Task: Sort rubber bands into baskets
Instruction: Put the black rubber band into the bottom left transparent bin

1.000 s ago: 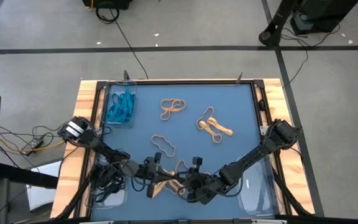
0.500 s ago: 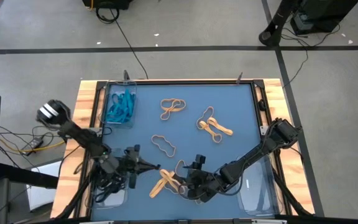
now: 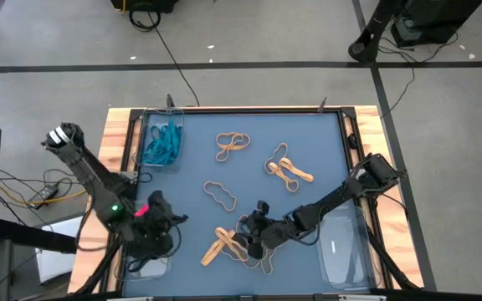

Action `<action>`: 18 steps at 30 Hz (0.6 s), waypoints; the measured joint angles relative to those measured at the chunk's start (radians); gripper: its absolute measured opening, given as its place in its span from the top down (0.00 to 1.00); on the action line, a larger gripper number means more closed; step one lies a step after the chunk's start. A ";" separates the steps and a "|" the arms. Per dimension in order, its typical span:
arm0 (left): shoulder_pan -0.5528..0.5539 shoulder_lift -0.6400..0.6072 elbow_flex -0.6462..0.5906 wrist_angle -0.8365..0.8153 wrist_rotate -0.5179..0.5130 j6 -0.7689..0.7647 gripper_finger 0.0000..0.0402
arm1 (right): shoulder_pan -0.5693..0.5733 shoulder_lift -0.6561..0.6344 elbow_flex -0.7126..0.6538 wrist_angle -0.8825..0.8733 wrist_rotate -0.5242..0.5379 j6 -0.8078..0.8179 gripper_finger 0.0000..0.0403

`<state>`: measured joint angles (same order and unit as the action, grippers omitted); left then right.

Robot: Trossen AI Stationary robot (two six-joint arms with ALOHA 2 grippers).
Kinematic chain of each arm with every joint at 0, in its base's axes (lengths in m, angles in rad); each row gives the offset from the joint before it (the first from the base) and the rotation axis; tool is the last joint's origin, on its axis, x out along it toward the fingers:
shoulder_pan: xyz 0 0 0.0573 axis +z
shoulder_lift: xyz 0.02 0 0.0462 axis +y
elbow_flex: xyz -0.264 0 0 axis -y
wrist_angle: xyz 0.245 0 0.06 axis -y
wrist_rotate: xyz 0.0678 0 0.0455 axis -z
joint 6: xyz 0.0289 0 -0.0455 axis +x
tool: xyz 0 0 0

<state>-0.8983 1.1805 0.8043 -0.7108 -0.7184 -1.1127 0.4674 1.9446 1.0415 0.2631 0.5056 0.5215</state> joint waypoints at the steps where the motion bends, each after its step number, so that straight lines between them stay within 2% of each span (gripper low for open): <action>1: -0.015 0.012 0.023 -0.066 0.013 -0.049 1.00 | -0.003 0.000 -0.009 0.006 -0.012 0.020 0.48; 9: -0.138 0.089 0.125 -0.286 0.166 -0.302 0.99 | 0.016 0.000 -0.039 0.005 -0.022 0.102 0.56; 18: -0.234 0.103 0.137 -0.405 0.315 -0.497 0.99 | 0.030 0.001 -0.039 0.034 -0.020 0.100 0.59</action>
<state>-1.1320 1.2835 0.9409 -1.1158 -0.4033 -1.6093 0.4971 1.9453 1.0023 0.2975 0.4859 0.6212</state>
